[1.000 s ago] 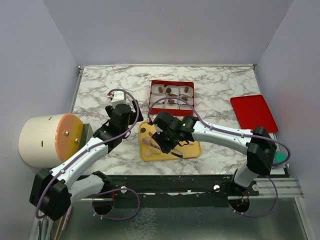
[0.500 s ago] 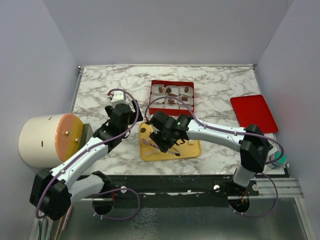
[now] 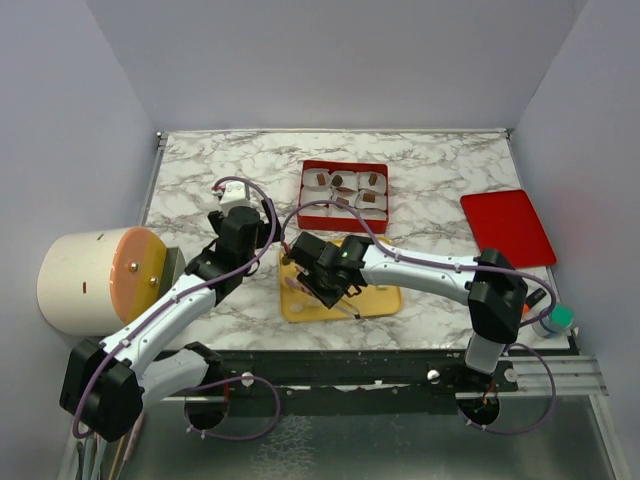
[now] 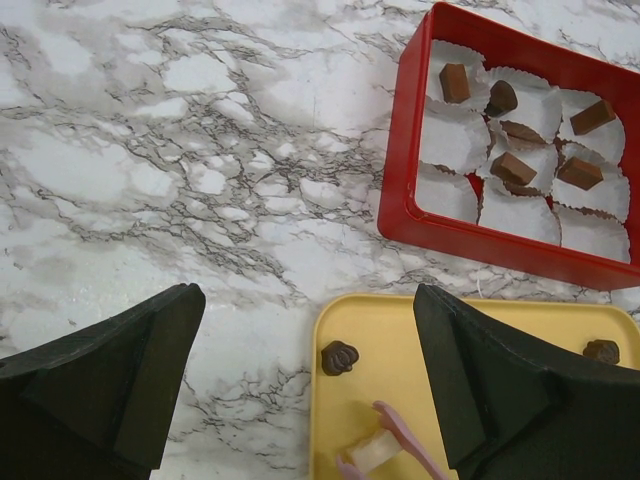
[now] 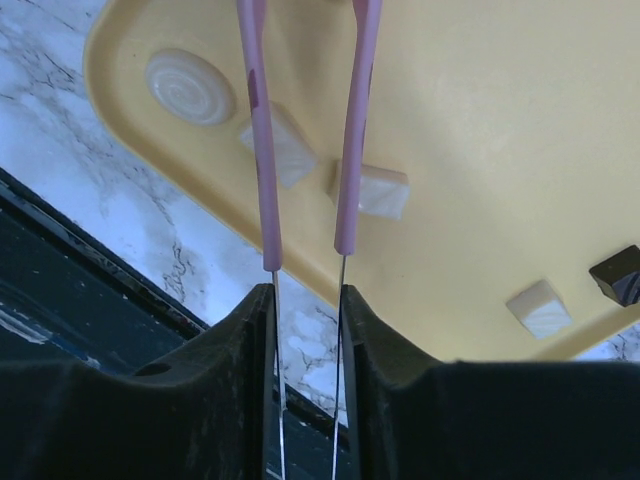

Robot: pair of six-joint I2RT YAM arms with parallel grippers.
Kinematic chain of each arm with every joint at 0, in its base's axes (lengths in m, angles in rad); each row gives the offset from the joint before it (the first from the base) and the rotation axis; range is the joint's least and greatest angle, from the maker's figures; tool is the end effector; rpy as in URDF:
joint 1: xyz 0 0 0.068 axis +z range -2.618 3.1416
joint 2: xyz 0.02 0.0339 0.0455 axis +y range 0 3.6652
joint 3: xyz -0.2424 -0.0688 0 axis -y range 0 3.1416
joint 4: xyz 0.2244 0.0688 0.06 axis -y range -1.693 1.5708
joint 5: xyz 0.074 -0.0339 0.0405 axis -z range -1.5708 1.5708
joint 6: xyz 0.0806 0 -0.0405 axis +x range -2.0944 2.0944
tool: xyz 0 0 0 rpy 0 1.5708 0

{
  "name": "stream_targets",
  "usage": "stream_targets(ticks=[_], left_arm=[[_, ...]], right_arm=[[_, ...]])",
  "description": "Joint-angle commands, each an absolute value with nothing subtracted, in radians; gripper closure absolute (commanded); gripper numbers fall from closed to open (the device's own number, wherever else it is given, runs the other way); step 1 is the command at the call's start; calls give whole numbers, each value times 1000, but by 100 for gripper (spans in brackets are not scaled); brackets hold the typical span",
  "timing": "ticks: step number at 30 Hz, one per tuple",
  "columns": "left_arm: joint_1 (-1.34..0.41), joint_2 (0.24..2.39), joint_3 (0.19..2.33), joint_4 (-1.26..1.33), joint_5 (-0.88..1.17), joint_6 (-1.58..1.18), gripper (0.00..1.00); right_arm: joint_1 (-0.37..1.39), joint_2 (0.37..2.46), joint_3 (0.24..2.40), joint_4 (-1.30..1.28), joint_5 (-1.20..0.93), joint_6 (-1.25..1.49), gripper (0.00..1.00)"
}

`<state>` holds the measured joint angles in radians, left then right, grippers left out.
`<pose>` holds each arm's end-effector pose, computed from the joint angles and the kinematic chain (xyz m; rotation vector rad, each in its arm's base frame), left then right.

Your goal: Pack the chocolate

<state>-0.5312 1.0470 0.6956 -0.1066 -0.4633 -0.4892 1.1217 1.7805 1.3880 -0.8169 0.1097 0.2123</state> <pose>0.2434 -0.1012 0.2379 -0.2465 1.9671 -0.1920 0.1622 0.3162 0.1760 -1.1977 2.5135 0.1946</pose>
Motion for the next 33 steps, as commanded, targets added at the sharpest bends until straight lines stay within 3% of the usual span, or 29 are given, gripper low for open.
stream_targets(ticks=[1,8,18,33], left_arm=[[-525,1024,700,-94,-454,-492,3],[-523,1015,703,-101,-473,-498,3],[-522,989,706,-113,-511,-499,3],[-520,984,704,-114,-518,-502,3]], right_arm=[[1137,1782,1413,-870,191,232,72],[1138,1740,1415,-886,230,251,84],[1138,1699,1479,-923,279,281,88],[1064,1717,1609,-937,386,277,86]])
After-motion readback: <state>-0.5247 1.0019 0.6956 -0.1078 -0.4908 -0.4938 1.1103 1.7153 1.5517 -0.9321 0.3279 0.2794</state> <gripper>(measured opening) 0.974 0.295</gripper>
